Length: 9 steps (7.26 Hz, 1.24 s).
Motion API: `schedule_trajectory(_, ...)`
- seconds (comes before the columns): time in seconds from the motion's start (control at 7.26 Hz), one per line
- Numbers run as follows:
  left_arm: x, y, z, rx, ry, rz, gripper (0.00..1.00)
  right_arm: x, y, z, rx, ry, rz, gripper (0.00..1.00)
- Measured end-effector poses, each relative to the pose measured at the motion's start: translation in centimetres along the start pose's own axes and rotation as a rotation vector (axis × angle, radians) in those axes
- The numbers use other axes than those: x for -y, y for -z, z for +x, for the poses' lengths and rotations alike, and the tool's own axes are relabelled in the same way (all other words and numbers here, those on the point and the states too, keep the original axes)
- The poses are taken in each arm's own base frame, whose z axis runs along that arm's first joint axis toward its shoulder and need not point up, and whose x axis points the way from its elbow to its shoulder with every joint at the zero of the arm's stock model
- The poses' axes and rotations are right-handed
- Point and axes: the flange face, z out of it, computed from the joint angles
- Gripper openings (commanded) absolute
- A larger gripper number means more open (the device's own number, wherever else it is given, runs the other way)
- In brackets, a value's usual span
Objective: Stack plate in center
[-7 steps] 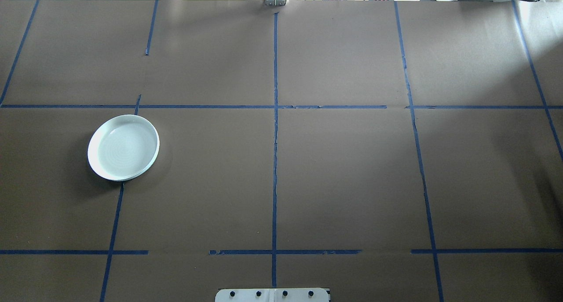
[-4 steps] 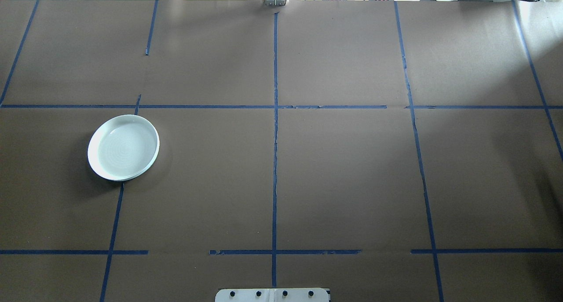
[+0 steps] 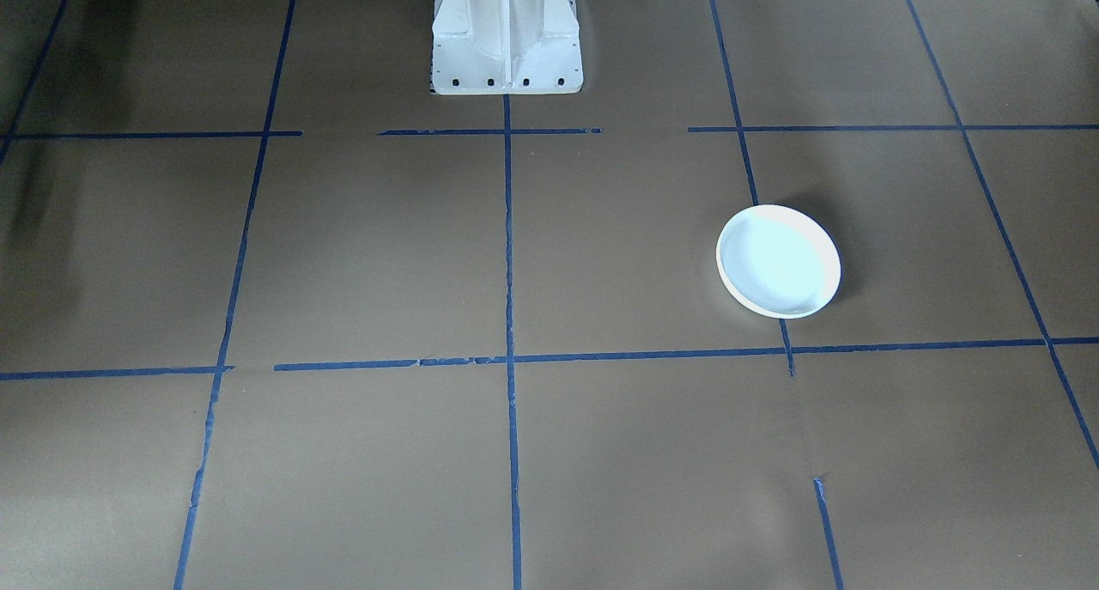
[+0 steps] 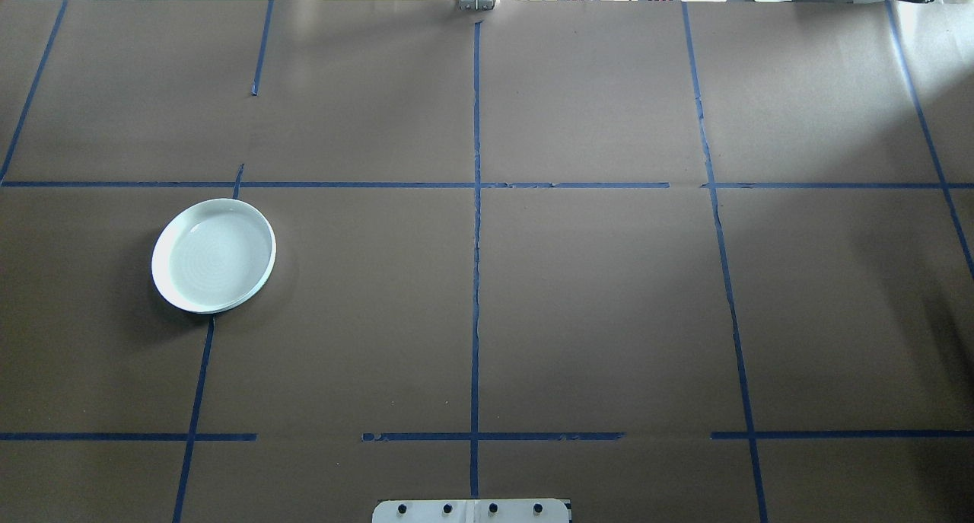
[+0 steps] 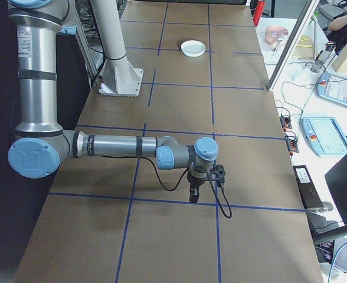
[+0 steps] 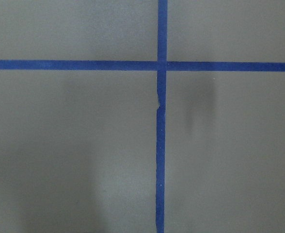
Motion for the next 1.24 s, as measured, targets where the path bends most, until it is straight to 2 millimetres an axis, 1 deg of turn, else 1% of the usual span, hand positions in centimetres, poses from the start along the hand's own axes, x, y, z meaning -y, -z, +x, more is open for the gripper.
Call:
schedule_trajectory(0.55, 0.1, 0.2, 0.2, -0.001, -0.017, 0.009, 1.0, 0.0, 0.0, 0.0, 0.0, 0.0, 0.0, 1.0)
schedule_trajectory(0.83, 0.0, 0.4, 0.3, 0.0, -0.063, 0.051, 1.0, 0.0, 0.0, 0.0, 0.0, 0.0, 0.0, 1.0)
schedule_trajectory(1.1, -1.8, -0.1, -0.3, 0.002, -0.165, 0.099, 1.0, 0.0, 0.0, 0.0, 0.0, 0.0, 0.0, 1.0)
schedule_trajectory(1.24, -2.2, -0.3, -0.5, 0.004, -0.227, 0.107, 1.0, 0.0, 0.0, 0.0, 0.0, 0.0, 0.0, 1.0)
